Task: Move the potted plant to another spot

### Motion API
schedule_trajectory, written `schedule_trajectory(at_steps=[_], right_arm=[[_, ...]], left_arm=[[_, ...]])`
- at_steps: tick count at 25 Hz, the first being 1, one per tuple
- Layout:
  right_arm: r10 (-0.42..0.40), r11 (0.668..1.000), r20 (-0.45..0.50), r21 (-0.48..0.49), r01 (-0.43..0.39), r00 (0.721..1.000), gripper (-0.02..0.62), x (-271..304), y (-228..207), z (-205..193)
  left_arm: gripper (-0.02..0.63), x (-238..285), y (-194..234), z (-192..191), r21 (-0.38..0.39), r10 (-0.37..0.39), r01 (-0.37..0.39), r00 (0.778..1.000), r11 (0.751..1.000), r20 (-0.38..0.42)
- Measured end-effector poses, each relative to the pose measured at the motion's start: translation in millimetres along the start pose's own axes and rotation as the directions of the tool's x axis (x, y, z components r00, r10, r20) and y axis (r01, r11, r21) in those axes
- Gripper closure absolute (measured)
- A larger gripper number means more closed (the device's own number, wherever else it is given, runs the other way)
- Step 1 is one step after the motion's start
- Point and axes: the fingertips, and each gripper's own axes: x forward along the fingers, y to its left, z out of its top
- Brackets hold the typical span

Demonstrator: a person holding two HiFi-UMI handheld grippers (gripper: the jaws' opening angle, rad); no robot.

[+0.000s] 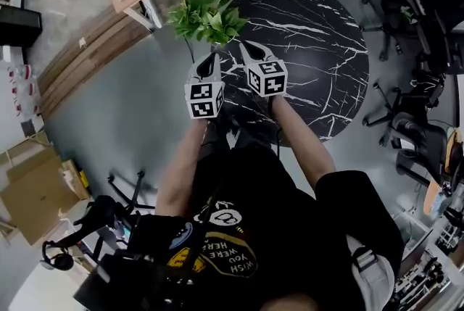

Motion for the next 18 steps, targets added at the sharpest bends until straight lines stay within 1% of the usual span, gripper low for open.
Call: schedule_trajectory(at_steps=[1, 2, 3, 5, 7, 9, 10, 11, 15, 17, 18], right_arm=[[-0.014, 1.0, -0.008, 0.002, 0.014, 1.0, 0.591, 10, -7, -1], [-0.027, 1.0, -0.021, 0.008, 0.027, 0.999, 0.535, 20, -15, -3], [-0.039, 0.999, -0.039, 0.019, 0.04, 0.998, 0.467, 32, -24, -7], [-0.069, 0.996, -0.076, 0.058, 0.073, 0.995, 0.404, 57, -46, -17], [-0.09, 0.987, -0.098, 0.125, 0.102, 0.991, 0.405, 80, -66, -27], [-0.082, 0.973, -0.113, 0.206, 0.104, 0.99, 0.405, 100, -79, -35], [-0.072, 0.968, -0.123, 0.229, 0.099, 0.99, 0.405, 109, -82, -38], [-0.063, 0.968, -0.139, 0.234, 0.094, 0.988, 0.405, 117, -83, -42], [-0.029, 0.976, -0.214, 0.203, 0.073, 0.977, 0.407, 141, -76, -63], [-0.033, 0.981, -0.224, 0.18, 0.074, 0.974, 0.433, 145, -72, -67], [-0.039, 0.984, -0.226, 0.162, 0.077, 0.973, 0.467, 146, -70, -67]], left_arm=[[0.601, 3, 4, 1, -0.003, 0.002, -0.002, 1.0, 1.0, -0.002], [0.601, 6, 7, 0, -0.007, 0.002, -0.002, 1.0, 1.0, -0.005], [0.601, 8, 9, -1, -0.013, 0.001, -0.001, 1.0, 1.0, -0.009], [0.601, 9, 11, -3, -0.028, -0.004, 0.003, 1.0, 1.0, -0.011], [0.601, 5, 11, -4, -0.048, -0.007, 0.007, 1.0, 0.999, -0.004], [0.601, 0, 10, -9, -0.062, -0.007, 0.007, 1.0, 0.998, -0.003], [0.601, -1, 10, -12, -0.068, -0.007, 0.006, 1.0, 0.998, -0.005], [0.601, -3, 10, -16, -0.074, -0.006, 0.005, 1.0, 0.997, -0.01], [0.601, -8, 14, -29, -0.101, 0.003, -0.006, 1.0, 0.995, -0.03], [0.601, -11, 16, -32, -0.106, 0.005, -0.008, 0.999, 0.994, -0.033], [0.601, -12, 17, -33, -0.107, 0.007, -0.01, 0.999, 0.994, -0.033]])
